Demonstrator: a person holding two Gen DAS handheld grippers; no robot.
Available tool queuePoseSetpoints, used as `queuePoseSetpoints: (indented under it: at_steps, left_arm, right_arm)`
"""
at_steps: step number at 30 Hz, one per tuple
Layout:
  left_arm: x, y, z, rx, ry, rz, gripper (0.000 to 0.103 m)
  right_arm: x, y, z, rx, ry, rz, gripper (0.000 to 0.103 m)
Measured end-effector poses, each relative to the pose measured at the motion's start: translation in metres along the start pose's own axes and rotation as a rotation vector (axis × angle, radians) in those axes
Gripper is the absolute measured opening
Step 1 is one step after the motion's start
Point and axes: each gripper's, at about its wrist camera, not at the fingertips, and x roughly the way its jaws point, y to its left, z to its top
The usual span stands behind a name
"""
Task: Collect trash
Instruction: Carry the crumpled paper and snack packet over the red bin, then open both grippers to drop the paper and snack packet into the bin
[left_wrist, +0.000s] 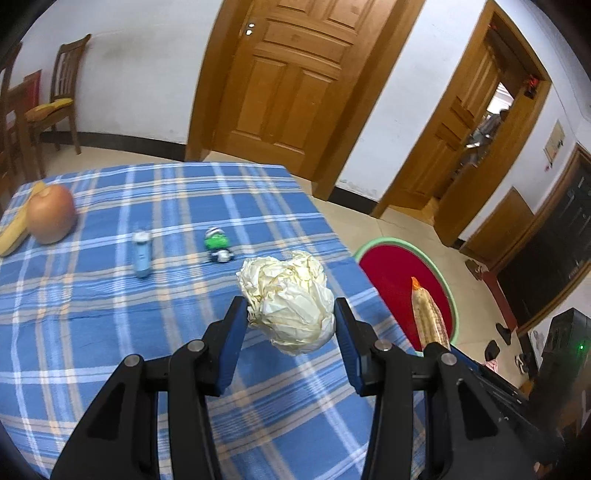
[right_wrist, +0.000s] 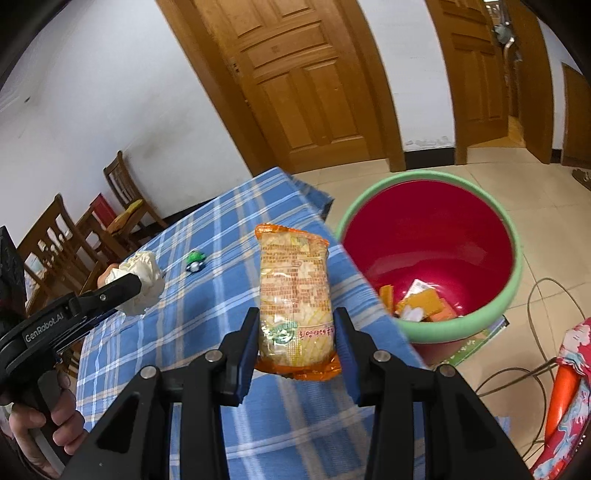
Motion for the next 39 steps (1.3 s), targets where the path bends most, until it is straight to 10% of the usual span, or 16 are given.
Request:
queuePoseSetpoints:
  at_steps: [39]
  left_arm:
    - [0.13, -0.138, 0.008, 0.259, 0.164, -0.092, 0.048]
  right_arm:
    - [0.022, -0.117, 0.029, 0.196, 0.011, -0.134, 0.042]
